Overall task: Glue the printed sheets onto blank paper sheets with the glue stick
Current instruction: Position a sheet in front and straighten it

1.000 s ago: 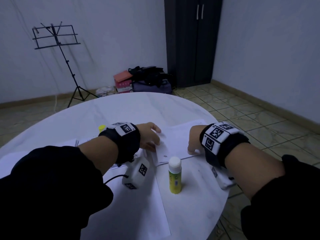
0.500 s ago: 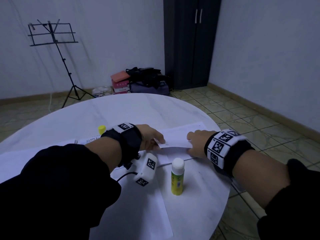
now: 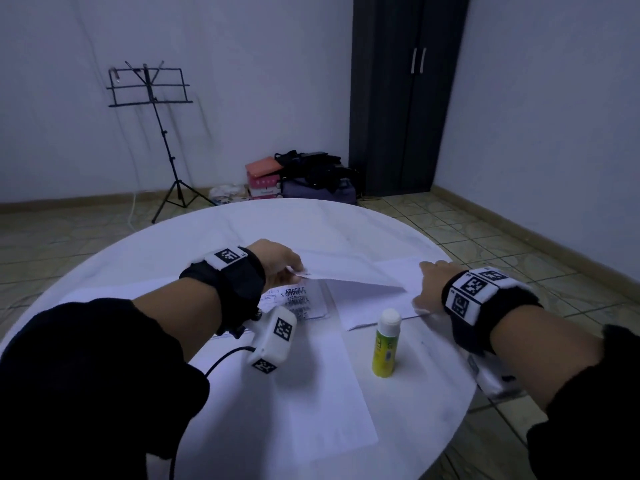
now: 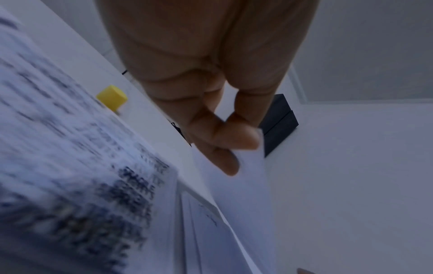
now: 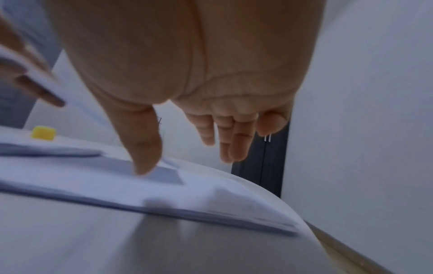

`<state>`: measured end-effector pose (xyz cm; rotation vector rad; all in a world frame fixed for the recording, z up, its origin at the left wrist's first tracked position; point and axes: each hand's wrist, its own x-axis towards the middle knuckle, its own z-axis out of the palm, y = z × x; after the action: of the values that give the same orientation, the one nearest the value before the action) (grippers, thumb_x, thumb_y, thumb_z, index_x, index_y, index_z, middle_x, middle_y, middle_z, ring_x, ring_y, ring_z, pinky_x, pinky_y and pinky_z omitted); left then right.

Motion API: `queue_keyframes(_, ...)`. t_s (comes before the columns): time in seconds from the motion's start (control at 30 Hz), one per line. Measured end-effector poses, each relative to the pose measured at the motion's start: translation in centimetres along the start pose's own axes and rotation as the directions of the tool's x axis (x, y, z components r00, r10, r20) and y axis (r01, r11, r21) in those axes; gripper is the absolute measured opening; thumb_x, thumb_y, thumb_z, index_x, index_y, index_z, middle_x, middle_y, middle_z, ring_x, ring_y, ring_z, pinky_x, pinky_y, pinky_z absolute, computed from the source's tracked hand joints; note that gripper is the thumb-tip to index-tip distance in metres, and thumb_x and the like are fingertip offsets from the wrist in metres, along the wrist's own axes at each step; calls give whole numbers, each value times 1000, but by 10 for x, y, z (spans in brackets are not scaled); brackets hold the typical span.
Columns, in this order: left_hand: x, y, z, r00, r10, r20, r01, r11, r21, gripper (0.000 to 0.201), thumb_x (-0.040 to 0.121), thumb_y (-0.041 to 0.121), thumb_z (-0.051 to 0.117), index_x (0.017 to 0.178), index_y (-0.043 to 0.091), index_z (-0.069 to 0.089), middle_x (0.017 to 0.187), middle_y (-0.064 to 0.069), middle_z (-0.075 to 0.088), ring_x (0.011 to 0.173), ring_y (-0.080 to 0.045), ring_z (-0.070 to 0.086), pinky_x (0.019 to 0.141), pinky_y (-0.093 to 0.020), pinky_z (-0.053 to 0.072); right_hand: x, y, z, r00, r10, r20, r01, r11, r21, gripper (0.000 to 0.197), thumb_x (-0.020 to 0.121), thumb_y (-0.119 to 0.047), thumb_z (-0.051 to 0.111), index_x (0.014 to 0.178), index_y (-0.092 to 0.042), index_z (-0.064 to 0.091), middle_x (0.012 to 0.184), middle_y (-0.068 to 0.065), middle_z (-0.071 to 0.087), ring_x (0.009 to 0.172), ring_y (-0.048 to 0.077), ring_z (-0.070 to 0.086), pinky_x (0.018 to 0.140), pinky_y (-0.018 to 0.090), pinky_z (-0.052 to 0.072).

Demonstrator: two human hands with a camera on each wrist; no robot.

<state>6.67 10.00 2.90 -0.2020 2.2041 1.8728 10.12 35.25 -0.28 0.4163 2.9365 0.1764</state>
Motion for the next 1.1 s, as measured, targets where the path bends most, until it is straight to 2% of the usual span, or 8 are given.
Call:
queue_keyframes(0.13, -29, -13, -24, 998, -26, -49, 25, 1000, -7, 10, 84, -19, 52, 81, -9, 54, 73, -17, 54, 30, -17, 54, 36, -18, 47, -45, -1, -7, 988, 3, 155, 3, 999, -41, 45, 86, -33, 55, 125, -12, 56, 124, 8, 58, 110, 26, 57, 84, 26, 41)
queue_keyframes(0.23, -50, -26, -41, 994, -25, -102, 19, 998, -57, 17, 85, -19, 49, 100, -11, 50, 84, -18, 51, 30, -18, 54, 35, -19, 47, -96, -10, -15, 945, -59, 323, 87, 994, -73, 21, 95, -15, 49, 109, -9, 64, 127, 9, 59, 77, 18, 53, 70, 23, 39)
queue_keyframes(0.4, -85, -50, -69, 993, -37, -112, 19, 987, -157, 19, 86, -19, 44, 76, -4, 49, 59, -17, 59, 34, -19, 59, 36, -18, 47, -146, -38, -15, 901, -187, 392, 120, 975, 189, 34, 94, -18, 44, 64, -15, 60, 48, -4, 58, 42, 10, 43, 48, 20, 34)
queue_keyframes(0.57, -114, -73, -95, 991, -66, -115, 33, 962, -271, 17, 85, -19, 44, 82, -4, 51, 86, -21, 56, 49, -24, 64, 37, -18, 48, -179, -90, -4, 849, -425, 315, -4, 590, 807, 16, 95, -13, 39, 99, -6, 53, 78, 7, 61, 55, 17, 56, 42, 19, 31)
queue_keyframes(0.7, -137, -86, -114, 993, -67, -96, 43, 972, -230, 14, 84, -16, 47, 84, -4, 54, 77, -15, 57, 41, -17, 61, 38, -17, 48, -181, -119, 1, 916, -314, 250, -167, 268, 949, 14, 88, -2, 30, 83, -10, 40, 86, 9, 40, 66, 25, 59, 48, 24, 38)
queue_keyframes(0.83, -152, -98, -130, 998, -36, -44, 32, 995, -95, 30, 84, -16, 48, 102, 4, 62, 93, -5, 63, 48, -11, 63, 44, -17, 51, -181, -120, 4, 960, -186, 209, -211, 10, 977, 14, 86, -5, 29, 83, -13, 40, 83, 11, 45, 67, 27, 60, 52, 25, 34)
queue_keyframes(0.9, -156, -101, -134, 1000, -15, -20, 15, 1000, -9, 34, 83, -17, 50, 104, 5, 65, 98, -4, 67, 59, -13, 63, 48, -19, 54, -181, -117, 5, 964, -172, 201, -197, 42, 980, 11, 88, -5, 39, 82, -12, 44, 79, 12, 48, 60, 25, 60, 51, 24, 34)
queue_keyframes(1.1, -154, -100, -131, 998, 15, 53, -30, 956, 291, 30, 79, -14, 64, 103, 2, 68, 93, -12, 68, 57, -15, 67, 57, -23, 58, -175, -102, 5, 977, -108, 184, -129, 390, 912, 24, 82, 8, 61, 74, -9, 46, 70, 10, 48, 58, 21, 46, 49, 27, 36)
